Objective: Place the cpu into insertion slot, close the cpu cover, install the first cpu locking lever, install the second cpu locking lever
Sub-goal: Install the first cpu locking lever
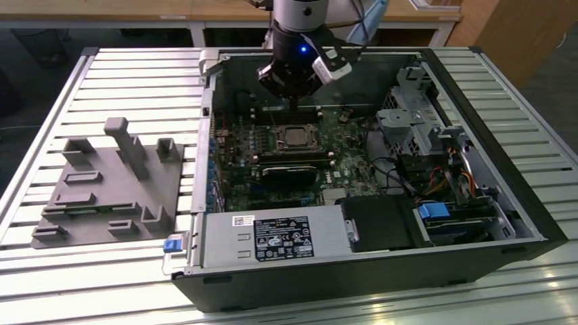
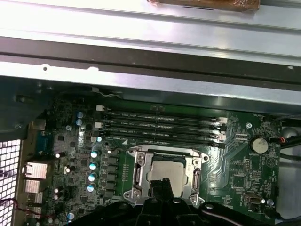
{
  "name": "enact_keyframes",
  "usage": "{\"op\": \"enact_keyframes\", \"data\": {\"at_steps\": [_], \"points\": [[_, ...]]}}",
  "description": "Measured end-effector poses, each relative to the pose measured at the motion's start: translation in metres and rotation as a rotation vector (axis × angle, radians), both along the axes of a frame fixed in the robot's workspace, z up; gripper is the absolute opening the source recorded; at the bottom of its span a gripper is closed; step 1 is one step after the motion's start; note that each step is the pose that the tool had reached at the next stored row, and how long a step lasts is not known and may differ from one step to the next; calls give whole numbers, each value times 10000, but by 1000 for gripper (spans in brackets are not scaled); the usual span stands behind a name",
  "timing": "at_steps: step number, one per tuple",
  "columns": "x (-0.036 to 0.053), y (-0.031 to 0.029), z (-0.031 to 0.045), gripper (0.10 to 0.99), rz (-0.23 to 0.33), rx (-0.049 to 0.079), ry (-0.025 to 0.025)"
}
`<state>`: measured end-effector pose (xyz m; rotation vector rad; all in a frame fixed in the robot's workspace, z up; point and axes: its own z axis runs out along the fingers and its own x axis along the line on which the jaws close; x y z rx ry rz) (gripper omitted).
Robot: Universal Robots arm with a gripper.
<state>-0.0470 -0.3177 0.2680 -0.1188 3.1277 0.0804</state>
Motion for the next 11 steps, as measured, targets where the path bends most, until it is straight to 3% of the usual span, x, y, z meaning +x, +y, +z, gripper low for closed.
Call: {"op": "enact_keyframes", "data": {"at_steps": [11], "points": [[-108,0,0,118,1,1,0]]}}
